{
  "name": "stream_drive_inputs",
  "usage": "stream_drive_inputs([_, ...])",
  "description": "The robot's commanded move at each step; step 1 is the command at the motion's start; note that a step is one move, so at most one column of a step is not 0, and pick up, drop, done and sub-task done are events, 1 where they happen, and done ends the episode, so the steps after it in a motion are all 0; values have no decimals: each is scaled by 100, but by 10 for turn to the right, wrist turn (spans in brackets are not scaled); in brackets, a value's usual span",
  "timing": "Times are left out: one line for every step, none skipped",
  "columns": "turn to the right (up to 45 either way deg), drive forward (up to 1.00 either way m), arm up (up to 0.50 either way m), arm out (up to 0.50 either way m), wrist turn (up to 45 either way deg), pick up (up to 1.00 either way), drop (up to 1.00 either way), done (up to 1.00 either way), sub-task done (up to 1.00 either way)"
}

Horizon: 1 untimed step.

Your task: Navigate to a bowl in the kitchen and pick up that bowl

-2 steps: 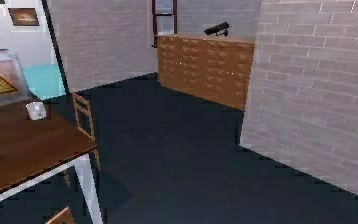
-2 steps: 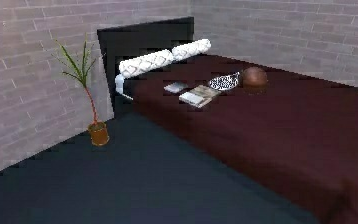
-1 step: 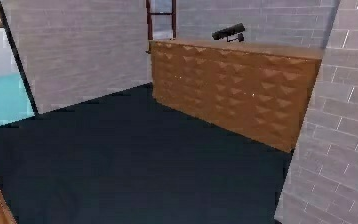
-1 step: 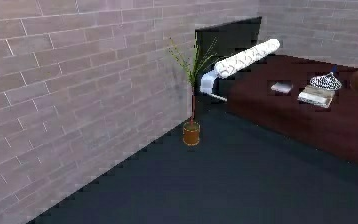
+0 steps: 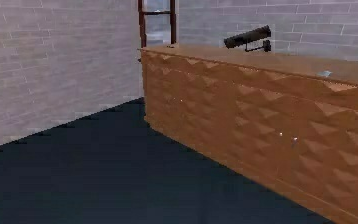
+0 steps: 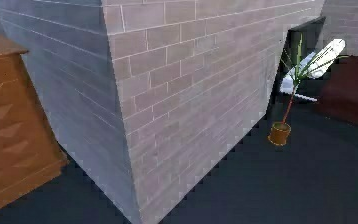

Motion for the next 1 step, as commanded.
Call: stream_drive_inputs([-450,0,0,0,0,0,0,0,0])
